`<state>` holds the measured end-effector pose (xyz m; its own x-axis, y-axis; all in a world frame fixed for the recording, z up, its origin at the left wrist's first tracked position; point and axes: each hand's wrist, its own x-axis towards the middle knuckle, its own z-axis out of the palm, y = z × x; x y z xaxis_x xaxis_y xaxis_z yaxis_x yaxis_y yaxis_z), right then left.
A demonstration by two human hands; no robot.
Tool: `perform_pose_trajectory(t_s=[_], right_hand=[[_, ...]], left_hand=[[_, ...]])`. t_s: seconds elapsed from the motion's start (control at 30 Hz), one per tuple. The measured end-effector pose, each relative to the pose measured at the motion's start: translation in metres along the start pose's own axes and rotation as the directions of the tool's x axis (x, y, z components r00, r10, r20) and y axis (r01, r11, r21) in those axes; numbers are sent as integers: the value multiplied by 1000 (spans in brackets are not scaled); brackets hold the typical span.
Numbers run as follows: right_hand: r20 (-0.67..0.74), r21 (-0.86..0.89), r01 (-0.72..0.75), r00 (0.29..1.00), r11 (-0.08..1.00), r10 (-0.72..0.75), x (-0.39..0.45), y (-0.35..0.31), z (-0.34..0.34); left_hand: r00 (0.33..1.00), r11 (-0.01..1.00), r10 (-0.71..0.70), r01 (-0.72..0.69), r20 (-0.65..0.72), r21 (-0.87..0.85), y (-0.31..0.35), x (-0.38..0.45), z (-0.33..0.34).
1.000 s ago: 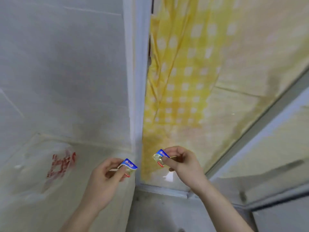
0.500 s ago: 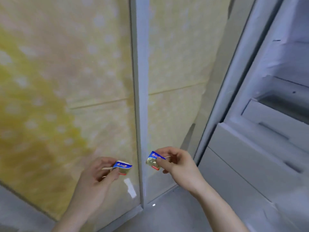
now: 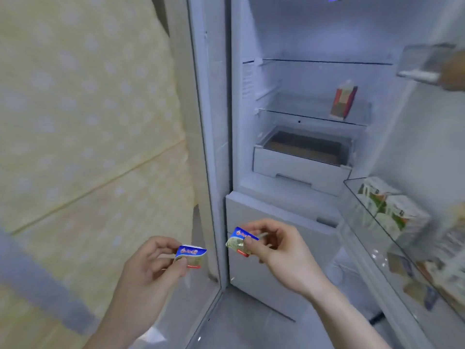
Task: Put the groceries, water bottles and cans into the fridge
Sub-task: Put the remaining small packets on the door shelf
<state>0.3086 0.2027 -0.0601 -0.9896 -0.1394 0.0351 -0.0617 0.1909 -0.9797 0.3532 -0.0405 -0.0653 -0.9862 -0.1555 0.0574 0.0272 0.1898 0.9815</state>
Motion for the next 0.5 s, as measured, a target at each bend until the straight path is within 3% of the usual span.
perform_pose_trajectory(t_s=[0.23,0.5], right_hand=[[-334,-47,-53,942,997,34,4,0,-56],[-650,-169,-139,760,976,-4,-11,-28,-83]], left_hand=[[940,991,107,-77,325,-106,11,94,68],[751,977,196,-94,631,-192,31,168,132]])
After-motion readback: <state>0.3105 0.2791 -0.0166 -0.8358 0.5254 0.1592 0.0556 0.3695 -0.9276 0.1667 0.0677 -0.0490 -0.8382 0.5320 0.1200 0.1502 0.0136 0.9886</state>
